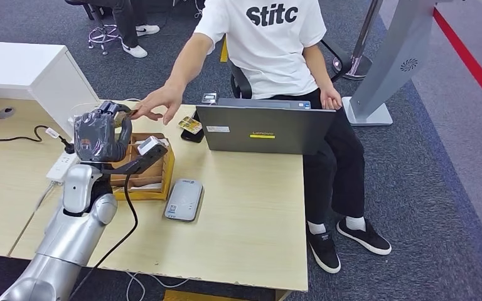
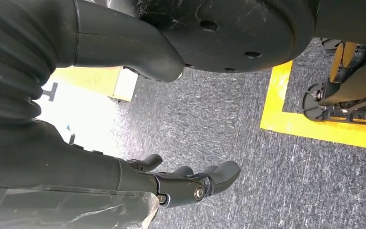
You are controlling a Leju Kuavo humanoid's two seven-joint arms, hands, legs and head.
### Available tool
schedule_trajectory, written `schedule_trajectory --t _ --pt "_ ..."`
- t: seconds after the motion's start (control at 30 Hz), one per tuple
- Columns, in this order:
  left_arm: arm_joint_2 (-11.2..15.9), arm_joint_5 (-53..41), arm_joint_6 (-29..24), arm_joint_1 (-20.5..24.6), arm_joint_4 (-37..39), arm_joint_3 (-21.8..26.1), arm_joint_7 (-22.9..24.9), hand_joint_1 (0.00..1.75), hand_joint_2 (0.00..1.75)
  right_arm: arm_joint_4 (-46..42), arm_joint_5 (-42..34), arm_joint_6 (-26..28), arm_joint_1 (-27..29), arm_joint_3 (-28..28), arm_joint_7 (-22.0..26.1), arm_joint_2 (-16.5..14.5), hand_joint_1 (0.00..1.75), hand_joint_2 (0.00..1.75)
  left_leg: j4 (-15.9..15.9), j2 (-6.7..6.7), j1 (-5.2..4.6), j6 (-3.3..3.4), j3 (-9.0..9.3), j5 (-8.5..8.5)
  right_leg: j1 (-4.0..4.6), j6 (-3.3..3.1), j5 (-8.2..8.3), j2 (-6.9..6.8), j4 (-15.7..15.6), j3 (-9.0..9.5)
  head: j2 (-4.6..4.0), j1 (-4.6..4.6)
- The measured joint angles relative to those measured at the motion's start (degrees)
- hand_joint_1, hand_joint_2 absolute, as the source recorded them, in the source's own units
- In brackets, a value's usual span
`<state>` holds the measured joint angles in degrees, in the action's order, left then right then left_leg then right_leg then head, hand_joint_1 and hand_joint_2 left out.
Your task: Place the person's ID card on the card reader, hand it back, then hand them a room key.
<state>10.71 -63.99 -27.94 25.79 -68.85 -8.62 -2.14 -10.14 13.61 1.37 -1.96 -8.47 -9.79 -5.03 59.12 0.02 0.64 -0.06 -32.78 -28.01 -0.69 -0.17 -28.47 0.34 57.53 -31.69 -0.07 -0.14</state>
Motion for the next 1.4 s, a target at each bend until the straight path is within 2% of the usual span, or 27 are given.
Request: schedule_trajectory --t 0.13,0.23,0.27,0.33,0.43,0.5,0.7,0.8,0.9,1.03,1.13,1.2,1.27,1.4 --pt "-1.38 2.69 -0.96 -0.23 -0.24 0.01 -1.59 0.0 1.75 0.0 -0.45 -0.29 0.01 -0.36 0.0 0.01 0.0 1.75 0.0 0.0 0.0 0.0 -0.01 -0.01 0.0 0.0 0.0 0.01 0.0 0.0 0.0 0.01" --pt "-2.14 4.72 -5.55 -2.08 -2.34 0.34 -4.86 0.0 1.75 0.0 -0.78 -0.23 0.06 -0.79 0.01 0.02 0.0 1.75 0.0 0.03 0.0 0.0 -0.02 -0.01 0.0 0.0 0.0 0.03 0.0 0.0 0.0 -0.01" --pt "-2.62 4.63 -7.69 -3.42 -3.95 0.89 -7.37 0.0 1.75 0.0 -0.86 -0.07 0.09 -0.98 0.01 0.02 0.0 1.75 0.0 0.03 -0.01 0.0 -0.02 -0.02 0.0 0.0 0.0 0.04 0.0 0.0 0.0 -0.01" --pt "-4.63 3.63 -10.64 -7.14 -8.7 3.5 -15.52 0.0 1.75 0.01 -0.94 0.32 0.17 -1.35 0.02 0.02 0.0 1.75 0.0 0.03 -0.01 0.01 -0.03 -0.04 -0.01 0.01 -0.03 0.04 -0.01 -0.01 0.0 -0.02" --pt "-10.49 5.62 -11.34 -13.85 -17.73 10.61 -30.89 0.0 1.75 0.02 -1.14 0.94 0.29 -1.82 -0.1 0.04 0.0 1.75 -0.01 0.09 -0.02 0.04 -0.06 -0.11 -0.01 0.03 -0.05 0.1 -0.02 -0.02 0.0 0.06" --pt "-14.44 9.85 -11.34 -18.45 -23.94 15.18 -36.12 0.0 1.75 0.02 -1.43 1.46 0.45 -2.25 -0.25 0.07 0.0 1.75 -0.01 0.2 -0.03 0.06 -0.05 -0.19 -0.01 0.04 -0.06 0.2 -0.03 -0.04 0.0 0.1" --pt "-23.06 30.03 -11.34 -31.12 -39.16 24.55 -37.7 0.0 1.75 0.06 -2.96 3.27 1.14 -4.2 -0.03 0.25 0.0 1.75 -0.02 0.15 -0.02 0.09 -0.06 -0.24 -0.01 0.13 -0.16 0.13 -0.04 -0.03 0.0 0.03" --pt "-25.82 40.86 -11.32 -35.82 -43.06 28.52 -37.83 0.0 1.75 0.07 -3.63 4.08 1.35 -5.29 0.3 0.26 0.0 1.75 -0.03 0.12 -0.01 0.09 -0.05 -0.24 -0.01 0.13 -0.17 0.09 -0.04 -0.01 0.0 0.04" --pt "-27.42 50.53 -11.31 -39.69 -44.34 32.55 -37.9 0.0 1.75 0.09 -4.08 4.74 1.59 -6.19 0.8 0.26 0.0 1.75 -0.04 0.09 -0.01 0.09 -0.04 -0.24 -0.01 0.13 -0.17 0.03 -0.04 0.0 0.0 0.02" --pt "-28.66 59.79 -11.29 -43.05 -44.14 36.42 -37.94 0.0 1.75 0.09 -4.54 5.39 1.77 -7.12 1.27 0.28 0.0 1.75 -0.04 -0.03 -0.02 0.1 -0.05 -0.23 -0.01 0.16 -0.2 -0.1 -0.04 0.05 0.0 0.03" --pt "-29.31 72.56 -11.15 -43.91 -39.6 39.99 -37.92 0.0 1.75 0.09 -4.81 5.55 1.8 -7.68 1.91 0.28 0.0 1.75 -0.04 -0.01 -0.06 0.1 -0.01 -0.24 -0.02 0.18 -0.21 -0.1 -0.04 0.09 0.0 0.03" --pt "-29.69 81.03 -9.98 -43.55 -32.81 42.96 -37.61 0.0 1.75 0.09 -4.6 5.43 1.81 -8.01 2.11 0.29 0.0 1.75 -0.04 -0.01 -0.07 0.11 0.02 -0.24 -0.03 0.18 -0.21 -0.1 -0.04 0.09 0.0 0.02" --pt "-30.0 85.27 -6.85 -42.26 -24.28 46.57 -36.63 0.0 1.75 0.09 -4.0 5.27 1.79 -8.22 2.19 0.34 0.0 1.75 -0.04 -0.02 -0.06 0.11 0.01 -0.24 -0.03 0.18 -0.21 -0.1 -0.05 0.09 0.0 0.08" --pt "-29.72 82.95 -0.81 -37.64 -6.0 56.86 -33.65 0.0 1.75 0.07 -3.04 5.04 1.65 -8.32 2.99 0.56 0.0 1.75 -0.04 0.04 -0.06 0.11 0.05 -0.24 -0.03 0.18 -0.2 -0.02 -0.05 0.09 0.0 0.06"
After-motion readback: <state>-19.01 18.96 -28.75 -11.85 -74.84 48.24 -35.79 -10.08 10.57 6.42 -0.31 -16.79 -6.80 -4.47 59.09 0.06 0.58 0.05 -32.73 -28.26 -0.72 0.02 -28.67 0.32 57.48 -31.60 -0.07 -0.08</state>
